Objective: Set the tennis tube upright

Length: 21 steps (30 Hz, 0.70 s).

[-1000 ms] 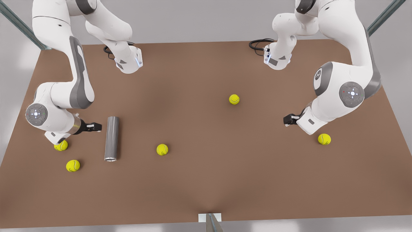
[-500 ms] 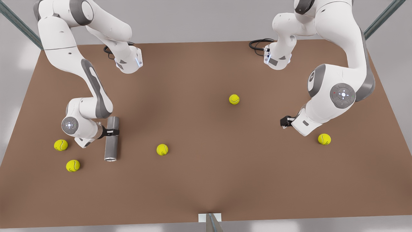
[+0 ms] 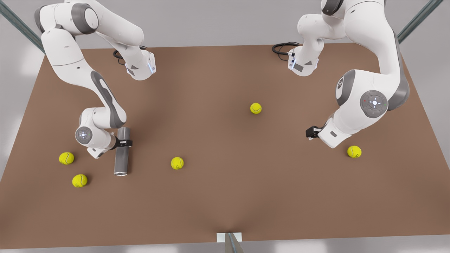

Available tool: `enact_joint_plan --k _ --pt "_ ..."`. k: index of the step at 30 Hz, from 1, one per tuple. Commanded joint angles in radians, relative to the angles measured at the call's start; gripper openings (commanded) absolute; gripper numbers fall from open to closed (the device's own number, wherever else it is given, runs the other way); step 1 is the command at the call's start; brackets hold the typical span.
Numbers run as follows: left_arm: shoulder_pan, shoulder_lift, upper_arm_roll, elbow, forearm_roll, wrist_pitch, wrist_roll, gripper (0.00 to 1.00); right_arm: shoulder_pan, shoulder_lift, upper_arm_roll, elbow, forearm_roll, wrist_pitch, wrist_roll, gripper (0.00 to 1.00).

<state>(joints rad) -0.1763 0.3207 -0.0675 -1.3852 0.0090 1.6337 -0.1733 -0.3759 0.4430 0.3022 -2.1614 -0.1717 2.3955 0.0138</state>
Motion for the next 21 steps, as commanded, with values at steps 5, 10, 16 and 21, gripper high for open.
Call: enact_joint_plan --k 5,10,16,21 --pt "0.001 0.0 -0.002 0.0 0.0 0.002 0.0 0.99 -0.008 0.025 0.0 0.0 -0.017 0.021 0.003 1.0" --pt "0.0 0.0 0.0 0.0 0.0 0.0 0.0 0.99 -0.006 0.039 0.0 0.0 -0.017 0.05 0.006 1.0" --pt "0.0 0.001 -0.002 0.0 0.0 0.002 -0.002 0.99 -0.014 0.045 0.0 0.0 -0.019 0.056 0.006 0.74" --pt "0.0 0.0 -0.002 0.0 0.0 0.0 0.0 0.99 -0.011 0.04 0.0 0.0 -0.02 0.056 0.011 0.74"
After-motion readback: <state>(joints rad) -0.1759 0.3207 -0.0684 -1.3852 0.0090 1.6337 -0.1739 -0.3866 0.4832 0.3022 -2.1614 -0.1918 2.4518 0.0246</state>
